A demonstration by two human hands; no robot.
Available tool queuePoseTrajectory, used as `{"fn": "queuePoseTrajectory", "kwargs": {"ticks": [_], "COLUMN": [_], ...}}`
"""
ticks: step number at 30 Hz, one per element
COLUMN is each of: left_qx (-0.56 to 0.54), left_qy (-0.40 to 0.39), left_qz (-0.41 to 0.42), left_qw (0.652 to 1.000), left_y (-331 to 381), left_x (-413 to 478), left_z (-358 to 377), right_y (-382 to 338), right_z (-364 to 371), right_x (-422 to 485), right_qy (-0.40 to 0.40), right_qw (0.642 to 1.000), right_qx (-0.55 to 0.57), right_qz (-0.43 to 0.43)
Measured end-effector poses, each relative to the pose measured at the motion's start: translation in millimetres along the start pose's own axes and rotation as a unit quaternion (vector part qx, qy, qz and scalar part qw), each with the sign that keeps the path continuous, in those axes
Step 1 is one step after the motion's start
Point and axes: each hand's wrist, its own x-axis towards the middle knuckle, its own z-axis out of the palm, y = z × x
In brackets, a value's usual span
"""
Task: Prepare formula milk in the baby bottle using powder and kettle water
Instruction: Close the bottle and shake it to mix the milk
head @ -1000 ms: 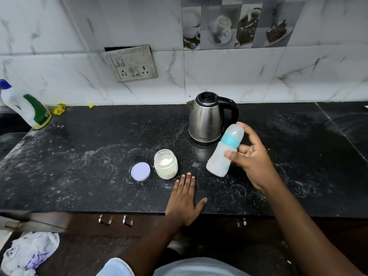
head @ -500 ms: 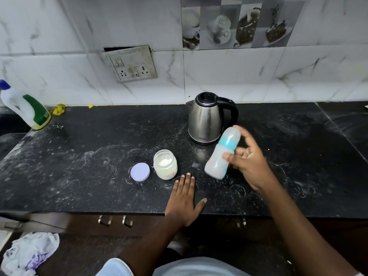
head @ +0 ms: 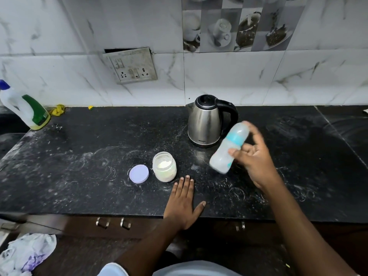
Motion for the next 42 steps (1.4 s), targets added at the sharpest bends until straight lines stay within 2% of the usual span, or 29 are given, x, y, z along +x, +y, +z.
{"fn": "queuePoseTrajectory", "kwargs": {"ticks": [1, 2, 5, 6, 9, 13, 17, 20, 21, 24, 25, 28, 29, 32, 33, 36, 37, 40, 41, 42], "left_qx": [0.001, 0.001, -0.001, -0.001, 0.006, 0.001, 0.005, 0.001, 0.0, 0.001, 0.003, 0.002, 0.002, 0.005, 0.007, 0.004, 0.003, 0.006, 0.007, 0.006], "left_qy": [-0.001, 0.0, 0.006, 0.007, 0.001, 0.0, -0.008, -0.012, -0.012, -0.015, -0.015, -0.015, -0.014, -0.015, -0.015, -0.015, -0.014, -0.016, -0.015, -0.016], "left_qz": [0.0, 0.0, 0.001, 0.001, 0.003, 0.001, 0.0, -0.001, -0.001, -0.003, -0.004, -0.005, -0.005, -0.003, -0.003, -0.002, -0.003, -0.003, -0.004, -0.004], "left_qw": [1.0, 1.0, 1.0, 1.0, 1.0, 1.0, 1.0, 1.0, 1.0, 1.0, 1.0, 1.0, 1.0, 1.0, 1.0, 1.0, 1.0, 1.0, 1.0, 1.0], "left_y": [0, 0, 1, 1, 0, 1, 0, 1, 2, 0, 0, 1, 1, -1, -1, 1, 1, -1, -1, 0], "left_x": [0, 0, 1, 0, -1, 0, -2, 0, 0, -1, -1, 1, 1, 0, 0, 1, 1, 0, 0, 1], "left_z": [-1, -1, -1, -1, -1, -2, -2, -3, -2, -2, -2, -1, 0, 1, 0, 0, 1, 0, -1, -1], "right_y": [3, 3, -1, -2, 3, -2, 5, -3, -4, 0, 2, -4, -4, 2, 4, -3, -4, 2, 2, -1], "right_z": [1, 1, -3, -3, 1, -11, -4, -11, -13, -6, -5, -13, -14, -5, -4, -14, -14, -3, -2, -1], "right_x": [-1, -2, 2, 4, 0, 2, -2, 1, 2, -3, -4, 2, 3, -3, -4, 2, 2, -5, -6, -5], "right_qy": [-0.043, -0.053, 0.053, 0.054, -0.039, 0.056, -0.012, 0.075, 0.081, -0.012, -0.018, 0.085, 0.093, -0.006, -0.013, 0.078, 0.078, -0.025, -0.025, 0.01], "right_qw": [0.999, 0.998, 0.998, 0.998, 0.998, 0.998, 0.999, 0.996, 0.996, 1.0, 1.0, 0.995, 0.994, 1.0, 1.0, 0.996, 0.996, 0.999, 0.999, 1.0], "right_qx": [-0.027, -0.033, 0.014, 0.008, -0.038, 0.015, -0.032, 0.034, 0.035, -0.018, -0.021, 0.039, 0.042, -0.013, -0.017, 0.034, 0.032, -0.023, -0.021, -0.005], "right_qz": [0.008, 0.006, -0.036, -0.043, -0.012, -0.025, -0.01, -0.023, -0.026, -0.003, -0.004, -0.028, -0.029, -0.004, -0.005, -0.02, -0.02, 0.003, -0.001, -0.013]}}
